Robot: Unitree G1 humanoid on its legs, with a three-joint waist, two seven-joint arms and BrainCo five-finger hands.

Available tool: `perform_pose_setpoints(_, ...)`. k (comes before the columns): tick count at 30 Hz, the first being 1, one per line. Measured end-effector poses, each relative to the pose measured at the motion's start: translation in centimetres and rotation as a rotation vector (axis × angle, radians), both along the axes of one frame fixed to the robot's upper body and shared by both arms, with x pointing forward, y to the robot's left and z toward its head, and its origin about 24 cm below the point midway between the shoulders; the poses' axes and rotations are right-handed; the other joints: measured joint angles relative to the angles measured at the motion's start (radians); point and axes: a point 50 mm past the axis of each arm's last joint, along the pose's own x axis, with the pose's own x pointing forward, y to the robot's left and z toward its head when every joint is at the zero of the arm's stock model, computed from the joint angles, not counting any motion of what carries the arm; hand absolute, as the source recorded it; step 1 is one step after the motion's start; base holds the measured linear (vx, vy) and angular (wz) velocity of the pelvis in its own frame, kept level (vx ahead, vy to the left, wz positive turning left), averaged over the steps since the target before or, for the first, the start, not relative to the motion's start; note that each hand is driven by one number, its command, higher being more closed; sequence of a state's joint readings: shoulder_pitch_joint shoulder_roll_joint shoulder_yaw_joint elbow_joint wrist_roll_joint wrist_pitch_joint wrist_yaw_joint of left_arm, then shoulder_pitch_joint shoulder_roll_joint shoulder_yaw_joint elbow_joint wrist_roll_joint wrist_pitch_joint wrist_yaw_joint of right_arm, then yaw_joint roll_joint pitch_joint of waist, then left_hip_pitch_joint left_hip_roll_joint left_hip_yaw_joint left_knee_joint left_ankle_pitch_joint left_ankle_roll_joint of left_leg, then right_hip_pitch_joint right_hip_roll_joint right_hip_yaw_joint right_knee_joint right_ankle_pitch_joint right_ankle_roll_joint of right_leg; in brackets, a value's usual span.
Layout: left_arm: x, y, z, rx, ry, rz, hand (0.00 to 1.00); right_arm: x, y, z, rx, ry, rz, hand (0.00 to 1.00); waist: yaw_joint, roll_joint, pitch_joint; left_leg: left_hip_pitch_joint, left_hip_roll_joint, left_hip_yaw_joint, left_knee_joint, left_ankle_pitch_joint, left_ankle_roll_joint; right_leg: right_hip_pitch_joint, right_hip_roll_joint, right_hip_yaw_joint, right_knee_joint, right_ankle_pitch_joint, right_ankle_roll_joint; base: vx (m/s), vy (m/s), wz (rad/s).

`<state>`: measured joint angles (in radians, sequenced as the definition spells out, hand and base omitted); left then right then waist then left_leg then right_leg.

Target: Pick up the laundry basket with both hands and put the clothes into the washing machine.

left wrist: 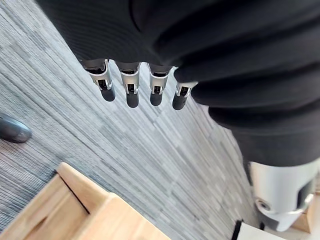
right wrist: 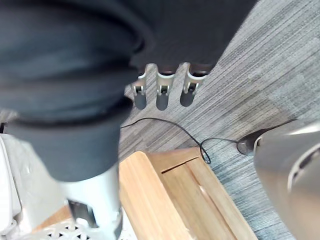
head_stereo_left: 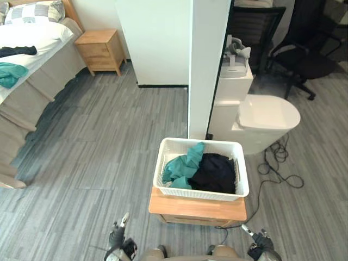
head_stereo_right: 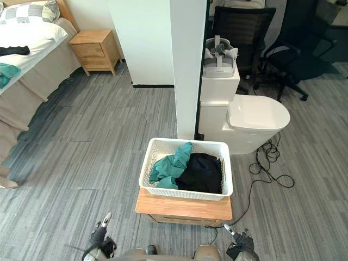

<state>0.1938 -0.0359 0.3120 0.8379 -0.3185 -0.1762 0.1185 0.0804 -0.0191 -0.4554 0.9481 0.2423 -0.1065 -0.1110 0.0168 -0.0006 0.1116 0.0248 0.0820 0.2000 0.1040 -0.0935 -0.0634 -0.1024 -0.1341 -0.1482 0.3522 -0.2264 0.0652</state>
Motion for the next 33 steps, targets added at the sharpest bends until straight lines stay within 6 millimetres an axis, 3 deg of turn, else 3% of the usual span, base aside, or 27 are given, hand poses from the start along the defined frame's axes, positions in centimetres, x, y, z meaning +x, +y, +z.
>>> perform_pose_setpoints(3,0.6,0.8,1.9,0.093,-0.082,-0.053,0.0,0.9,-1.6,1.8,-0.116,-0.07,-0.024,0.0,0.0,0.006,-0.002,0.008,-0.001,0.017,-0.021,-0.004,-0.006,-0.004,0.008,0.019,-0.019,0.012,-0.006,-0.04,0.033,-0.23)
perform_pose_setpoints(6,2.5,2.5,5.5,0.208,-0.262,-0.061,0.0,3.2,-4.4,6.0,-0.315,-0.223,-0.014,0.0,-0.005,0.031,-0.013,0.006,-0.001,0.026,-0.034,-0.003,-0.006,-0.014,0.016,0.035,-0.034,0.016,-0.004,0.01,0.006,-0.16)
perform_pose_setpoints(9,4.9,3.4,8.7,0.284,-0.418,-0.072,0.0,5.0,-5.7,8.9,-0.412,-0.336,0.001,0.0,-0.006,0.046,-0.021,0.001,0.001,0.029,-0.035,0.002,-0.002,-0.026,0.023,0.043,-0.036,0.02,-0.001,0.09,-0.017,-0.08)
perform_pose_setpoints(11,6.6,3.5,10.4,0.312,-0.503,-0.082,0.0,5.9,-5.9,9.7,-0.432,-0.371,0.008,0.0,-0.007,0.048,-0.021,-0.005,0.001,0.029,-0.035,0.006,-0.005,-0.033,0.027,0.043,-0.04,0.021,-0.003,0.1,-0.015,-0.03)
perform_pose_setpoints(14,10.6,4.0,14.4,0.407,-0.671,-0.121,0.0,9.8,-6.0,12.3,-0.46,-0.49,0.012,0.0,-0.026,0.055,0.016,-0.043,0.001,0.029,-0.033,0.02,-0.009,-0.078,0.039,0.045,-0.042,0.038,-0.016,0.03,-0.028,-0.05)
perform_pose_setpoints(15,12.4,4.4,16.1,0.443,-0.728,-0.138,0.0,12.1,-6.1,14.1,-0.483,-0.562,0.026,0.0,-0.034,0.062,0.025,-0.088,0.004,0.034,-0.036,0.033,-0.001,-0.119,0.047,0.056,-0.058,0.062,-0.023,-0.07,-0.016,-0.33)
perform_pose_setpoints(16,15.5,4.6,18.9,0.496,-0.818,-0.191,0.0,15.5,-6.2,17.5,-0.527,-0.677,0.056,0.0,-0.033,0.068,0.068,-0.12,0.005,0.049,-0.053,0.065,0.0,-0.153,0.056,0.078,-0.096,0.104,-0.027,-0.09,-0.005,-0.39)
perform_pose_setpoints(19,20.1,4.1,22.6,0.572,-0.883,-0.401,0.0,19.6,-5.9,23.2,-0.588,-0.847,0.128,0.0,-0.043,0.081,0.115,-0.158,0.006,0.049,-0.069,0.091,0.005,-0.181,0.061,0.094,-0.145,0.15,-0.028,-0.08,0.011,-0.2)
perform_pose_setpoints(20,21.3,3.8,23.4,0.595,-0.88,-0.472,0.0,20.5,-5.5,24.7,-0.605,-0.887,0.155,0.0,-0.048,0.086,0.131,-0.162,0.006,0.049,-0.068,0.091,0.005,-0.185,0.06,0.096,-0.147,0.154,-0.028,-0.07,0.016,-0.06)
perform_pose_setpoints(25,24.2,3.4,25.1,0.623,-0.851,-0.573,0.0,22.3,-4.3,27.7,-0.633,-0.971,0.226,0.0,-0.048,0.098,0.161,-0.239,0.006,0.051,-0.071,0.124,0.009,-0.263,0.053,0.099,-0.147,0.177,-0.032,-0.08,-0.008,0.0)
perform_pose_setpoints(27,25.2,1.6,25.5,0.644,-0.842,-0.686,0.0,22.4,-4.5,29.2,-0.668,-0.998,0.245,0.0,-0.028,0.128,0.2,-0.263,0.008,0.051,-0.091,0.153,0.004,-0.294,0.052,0.095,-0.147,0.19,-0.038,-0.11,-0.051,0.06)
perform_pose_setpoints(33,24.9,0.1,24.8,0.676,-0.811,-0.81,0.0,22.3,-4.0,30.5,-0.735,-1.01,0.305,0.0,-0.023,0.134,0.205,-0.272,0.009,0.067,-0.105,0.164,-0.002,-0.322,0.052,0.096,-0.125,0.19,-0.038,-0.05,-0.03,0.0)
